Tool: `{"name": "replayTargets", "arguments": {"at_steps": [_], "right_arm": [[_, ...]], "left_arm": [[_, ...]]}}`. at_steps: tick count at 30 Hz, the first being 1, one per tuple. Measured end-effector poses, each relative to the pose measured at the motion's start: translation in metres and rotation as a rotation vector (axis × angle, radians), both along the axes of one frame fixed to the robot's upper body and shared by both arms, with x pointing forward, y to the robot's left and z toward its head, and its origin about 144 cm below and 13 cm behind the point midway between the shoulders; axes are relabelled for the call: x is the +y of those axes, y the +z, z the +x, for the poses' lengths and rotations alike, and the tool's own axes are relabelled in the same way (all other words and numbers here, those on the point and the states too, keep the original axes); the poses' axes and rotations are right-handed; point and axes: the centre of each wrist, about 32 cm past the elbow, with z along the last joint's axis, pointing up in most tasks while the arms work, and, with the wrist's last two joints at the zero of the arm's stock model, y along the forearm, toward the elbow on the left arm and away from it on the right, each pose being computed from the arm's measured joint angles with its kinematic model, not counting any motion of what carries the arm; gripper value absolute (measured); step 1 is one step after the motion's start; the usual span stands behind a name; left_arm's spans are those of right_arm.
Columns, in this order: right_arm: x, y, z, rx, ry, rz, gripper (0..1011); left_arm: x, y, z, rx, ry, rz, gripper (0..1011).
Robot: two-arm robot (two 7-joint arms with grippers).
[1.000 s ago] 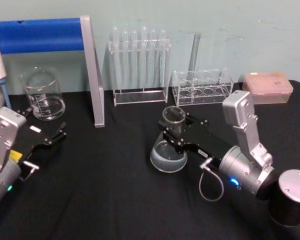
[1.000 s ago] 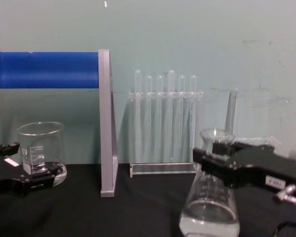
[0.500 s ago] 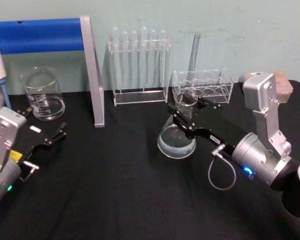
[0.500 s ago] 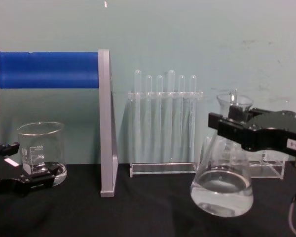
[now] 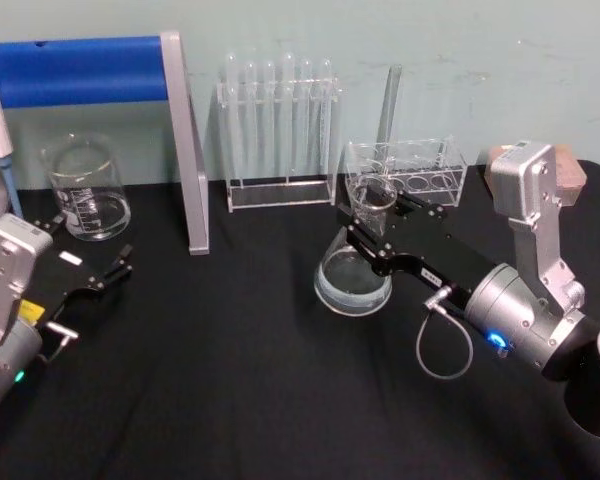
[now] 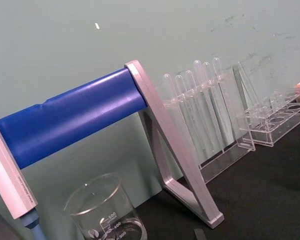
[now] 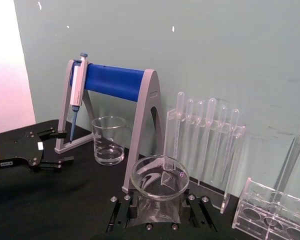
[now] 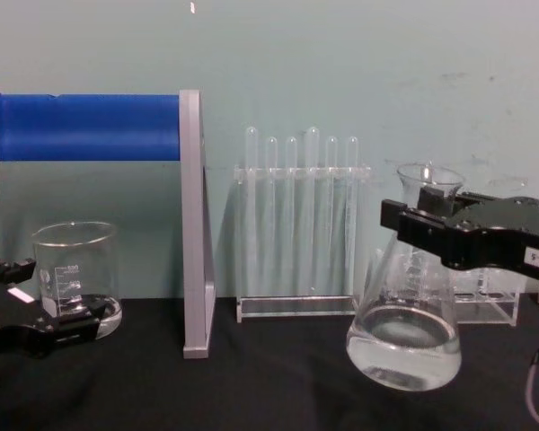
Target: Grasp the erlenmeyer flask with one hand, shake it three times, then place it back.
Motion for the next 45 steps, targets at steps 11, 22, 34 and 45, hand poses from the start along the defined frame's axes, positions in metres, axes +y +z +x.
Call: {"name": "replayTargets", "arguments": {"at_steps": [11,22,34,45], "right_arm": [[0.005,-0.001,-0.004,0.006,0.026,-0.001,449],[0.021,-0.001,-0.019,0.009,0.146,-0.008,450],[0.03,0.0,-0.034,0.005,0.278,-0.018,450],[0.025,0.001,-0.027,0.001,0.241,-0.019,450]], "left_arm": [[0.0,0.0,0.0,0.0,0.0,0.0,1001],[0.0,0.0,0.0,0.0,0.0,0.0,1001],[0.0,0.0,0.0,0.0,0.0,0.0,1001],[0.0,0.0,0.0,0.0,0.0,0.0,1001]]}}
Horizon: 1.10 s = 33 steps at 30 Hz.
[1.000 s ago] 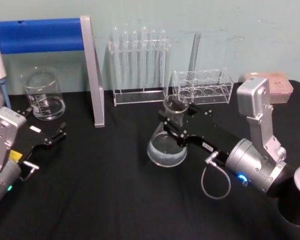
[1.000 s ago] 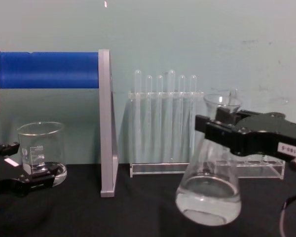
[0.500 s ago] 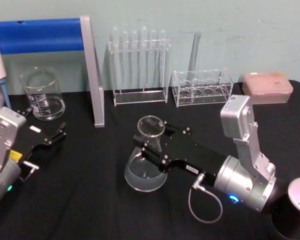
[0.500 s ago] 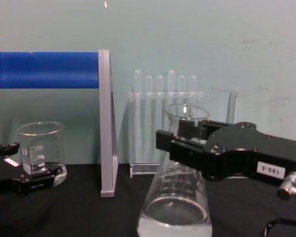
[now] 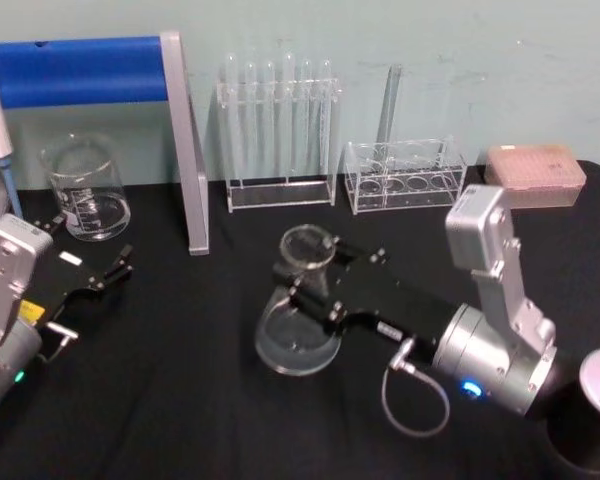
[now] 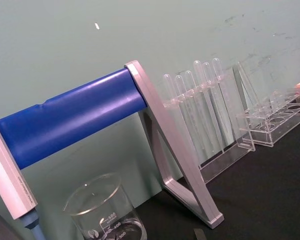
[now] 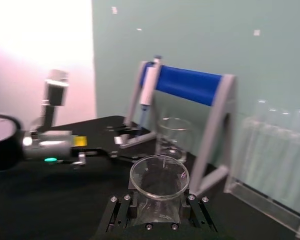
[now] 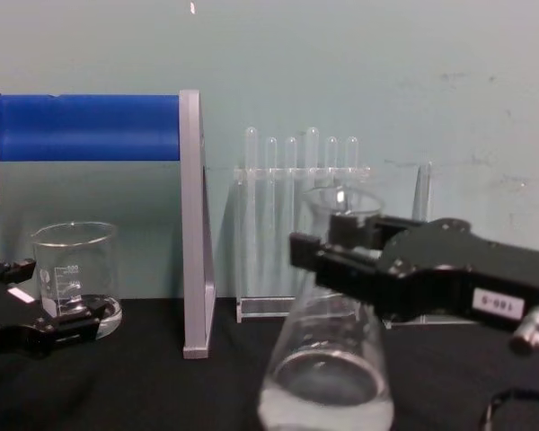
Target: Grasp the erlenmeyer flask with one hand, shake it three times, then place it back.
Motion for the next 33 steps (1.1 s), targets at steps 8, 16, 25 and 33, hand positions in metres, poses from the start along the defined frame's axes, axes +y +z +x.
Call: {"name": "replayTargets", "arguments": {"at_steps": [8,16,25,33], "right_arm": [[-0.014,0.002,0.018,-0.018,-0.128,0.001,450],[-0.034,0.004,0.036,-0.042,-0.274,-0.001,450],[-0.055,0.005,0.049,-0.055,-0.4,-0.003,450],[-0.068,0.004,0.055,-0.057,-0.476,-0.008,450]], "left_arm": [[0.0,0.0,0.0,0.0,0.0,0.0,1001],[0.0,0.0,0.0,0.0,0.0,0.0,1001],[0.0,0.0,0.0,0.0,0.0,0.0,1001],[0.0,0.0,0.0,0.0,0.0,0.0,1001]]}}
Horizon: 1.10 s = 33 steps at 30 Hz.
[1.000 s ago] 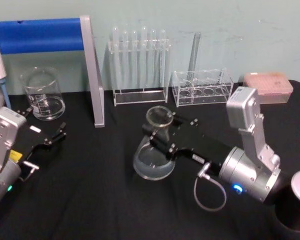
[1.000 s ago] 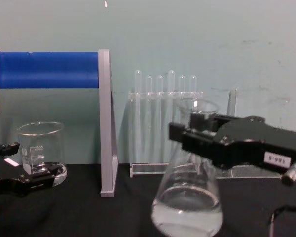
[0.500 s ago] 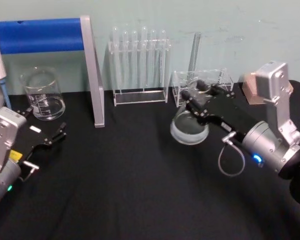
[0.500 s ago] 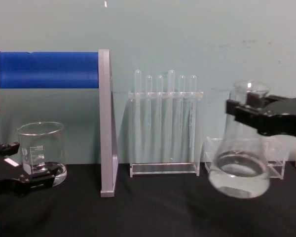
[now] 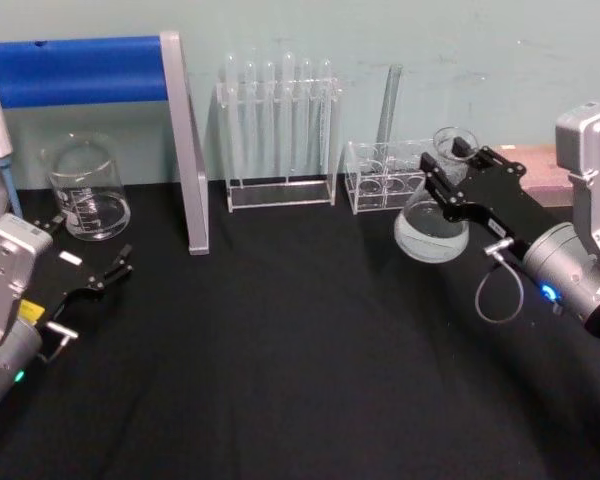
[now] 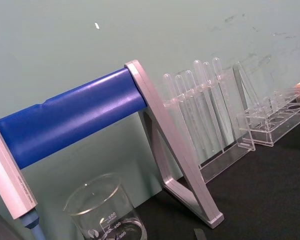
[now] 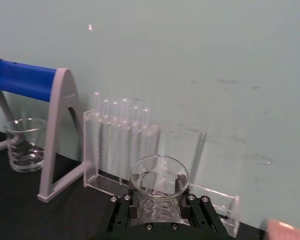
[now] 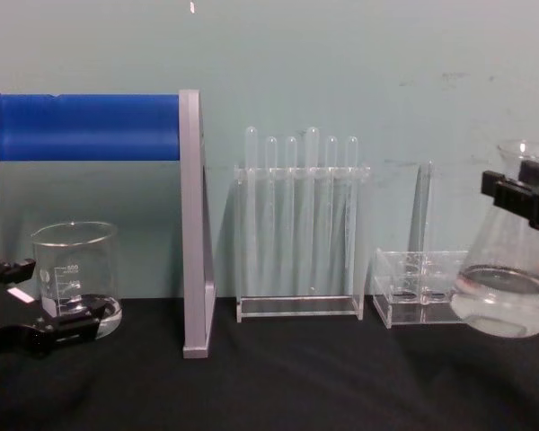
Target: Grasp the erlenmeyer flask with one hand, shake it three times, then place it back.
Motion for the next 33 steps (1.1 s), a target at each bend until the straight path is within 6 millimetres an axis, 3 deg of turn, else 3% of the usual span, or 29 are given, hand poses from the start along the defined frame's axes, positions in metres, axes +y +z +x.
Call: {"name": "replayTargets", "arguments": {"at_steps": [11,33], "right_arm": [[-0.001,0.0,0.0,0.006,-0.001,-0.001,450],[0.046,-0.001,-0.035,0.038,0.32,0.009,450]], "left_arm": [[0.0,0.0,0.0,0.0,0.0,0.0,1001],[0.0,0.0,0.0,0.0,0.0,0.0,1001]]}}
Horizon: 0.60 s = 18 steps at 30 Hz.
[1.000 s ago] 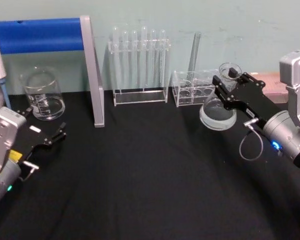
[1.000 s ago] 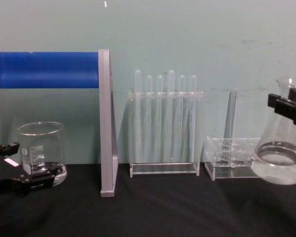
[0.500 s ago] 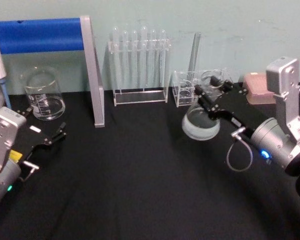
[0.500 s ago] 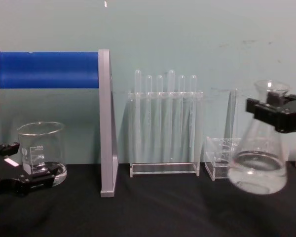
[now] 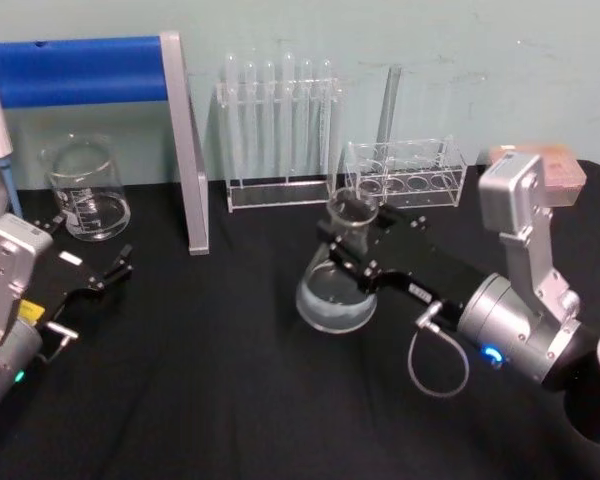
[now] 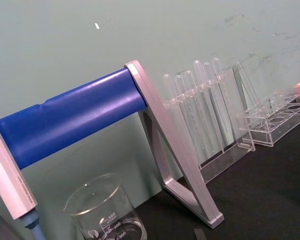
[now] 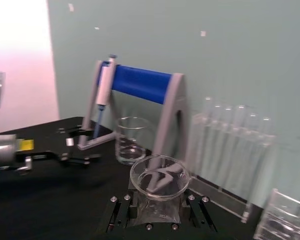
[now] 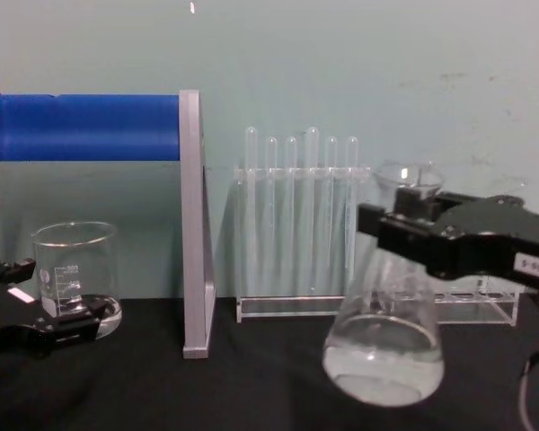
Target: Grasp the erlenmeyer flask with one hand, shake it three times, then place it back.
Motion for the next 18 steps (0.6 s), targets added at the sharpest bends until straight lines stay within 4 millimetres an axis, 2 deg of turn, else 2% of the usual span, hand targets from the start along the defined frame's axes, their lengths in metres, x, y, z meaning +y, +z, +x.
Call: {"name": "replayTargets", "arguments": {"at_steps": [10,18], "right_arm": [[0.01,-0.001,-0.012,0.012,0.092,-0.008,450],[0.009,-0.001,-0.011,0.011,0.08,-0.008,450]], "left_arm": [[0.0,0.0,0.0,0.0,0.0,0.0,1001],[0.0,0.0,0.0,0.0,0.0,0.0,1001]]}}
